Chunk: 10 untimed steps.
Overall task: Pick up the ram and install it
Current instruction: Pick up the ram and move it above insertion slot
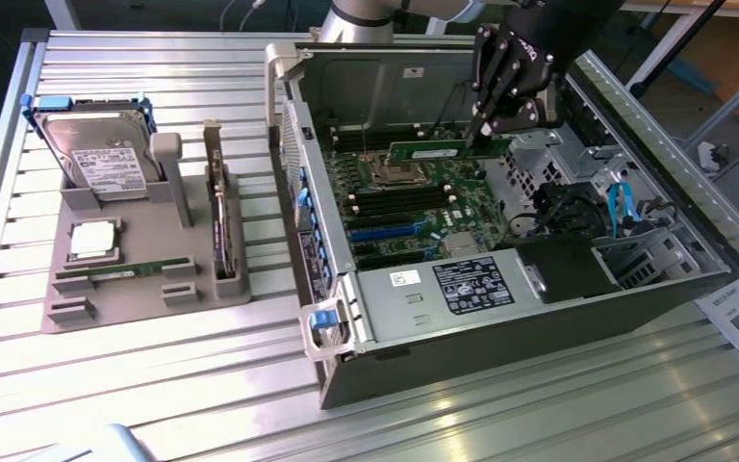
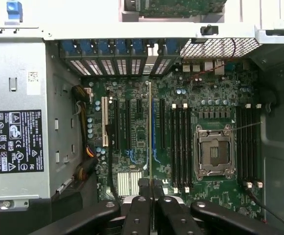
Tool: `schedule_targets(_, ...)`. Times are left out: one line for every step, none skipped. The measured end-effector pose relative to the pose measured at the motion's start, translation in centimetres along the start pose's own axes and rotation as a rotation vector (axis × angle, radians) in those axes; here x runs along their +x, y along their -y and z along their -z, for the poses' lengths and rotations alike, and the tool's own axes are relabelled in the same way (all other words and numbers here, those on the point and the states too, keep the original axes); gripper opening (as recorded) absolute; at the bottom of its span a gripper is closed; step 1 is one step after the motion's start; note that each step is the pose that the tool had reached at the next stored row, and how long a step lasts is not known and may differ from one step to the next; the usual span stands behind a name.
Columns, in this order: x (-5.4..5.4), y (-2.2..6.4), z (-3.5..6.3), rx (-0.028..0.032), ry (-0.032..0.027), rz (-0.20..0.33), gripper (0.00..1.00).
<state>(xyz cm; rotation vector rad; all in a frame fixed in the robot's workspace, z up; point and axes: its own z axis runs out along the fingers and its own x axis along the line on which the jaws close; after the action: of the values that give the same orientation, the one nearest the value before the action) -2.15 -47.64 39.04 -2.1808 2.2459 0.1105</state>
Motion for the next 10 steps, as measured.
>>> schedule_targets(-0.02, -0.01, -0.02, 0.0005, 0.0021, 0.0, 0.12)
schedule_targets(-0.05, -0.01, -0.03, 0.0009, 0.0036, 0.0, 0.12)
schedule_targets(-0.09, -0.01, -0.04, 0.0015, 0.006, 0.0, 0.12)
schedule_targets(-0.13, 0.0, -0.07, 0.002, 0.008, 0.0, 0.12)
schedule_targets(-0.18, 0.0, -0.09, 0.0021, 0.0087, 0.0, 0.12)
schedule_targets(-0.22, -0.01, -0.1, 0.0023, 0.0091, 0.0, 0.12)
schedule_targets(-0.32, -0.01, -0.15, 0.0026, 0.01, 0.0, 0.12)
schedule_targets(-0.4, -0.01, -0.18, 0.0027, 0.0102, 0.0, 0.12)
schedule_targets(-0.48, -0.01, -0.21, 0.0028, 0.0105, 0.0, 0.12)
schedule_targets(-0.56, -0.02, -0.23, 0.0028, 0.0107, 0.0, 0.12)
